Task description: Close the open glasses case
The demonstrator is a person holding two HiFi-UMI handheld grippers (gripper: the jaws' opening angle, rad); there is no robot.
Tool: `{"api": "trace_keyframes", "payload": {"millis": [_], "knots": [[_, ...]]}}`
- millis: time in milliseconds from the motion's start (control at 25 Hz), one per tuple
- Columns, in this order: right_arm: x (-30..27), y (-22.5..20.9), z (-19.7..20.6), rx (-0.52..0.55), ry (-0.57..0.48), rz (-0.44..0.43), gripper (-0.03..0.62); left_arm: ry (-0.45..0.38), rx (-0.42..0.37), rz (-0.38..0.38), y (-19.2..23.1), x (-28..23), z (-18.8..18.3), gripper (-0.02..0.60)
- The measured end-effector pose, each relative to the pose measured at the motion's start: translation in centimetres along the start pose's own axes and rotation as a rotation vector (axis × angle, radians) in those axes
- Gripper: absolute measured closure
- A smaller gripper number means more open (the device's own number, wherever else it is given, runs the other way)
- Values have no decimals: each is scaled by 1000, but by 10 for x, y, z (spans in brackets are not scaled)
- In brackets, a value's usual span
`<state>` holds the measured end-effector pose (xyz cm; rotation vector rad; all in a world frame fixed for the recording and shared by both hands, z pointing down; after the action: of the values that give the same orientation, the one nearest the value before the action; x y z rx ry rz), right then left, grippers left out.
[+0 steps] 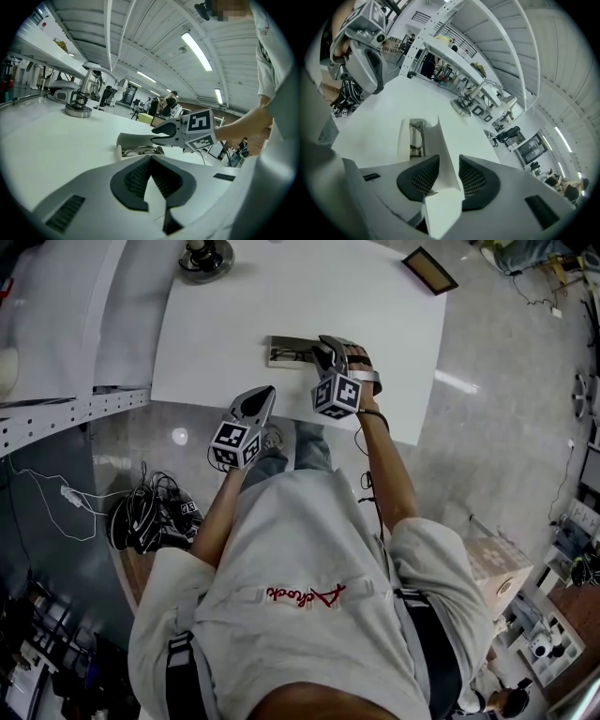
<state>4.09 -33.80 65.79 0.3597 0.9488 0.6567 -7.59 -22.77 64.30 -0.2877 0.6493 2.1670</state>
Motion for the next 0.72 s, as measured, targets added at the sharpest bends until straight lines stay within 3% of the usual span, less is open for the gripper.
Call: {"api": "trace_keyframes", "payload": {"millis": [80,160,720], "knots": [[-2,-1,-1,4,-1,6,466,1,1,-3,1,1,1,557],[-4,-2,-1,16,2,17,538,4,1,-4,1,1,3,557],[3,6,-1,-4,-9,5,546,0,-13,4,-5,-1,2,557]]}}
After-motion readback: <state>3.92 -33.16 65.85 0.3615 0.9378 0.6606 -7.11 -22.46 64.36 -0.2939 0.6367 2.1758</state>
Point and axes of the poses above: the fingertips, and each gripper's own axes: x backward along the fingers, y to its left, z out of its underside, the point moved 3 cm from there along x, backward along the fingers, and after that the axes turned 2 degrees about -x, right-handed, at the moved point
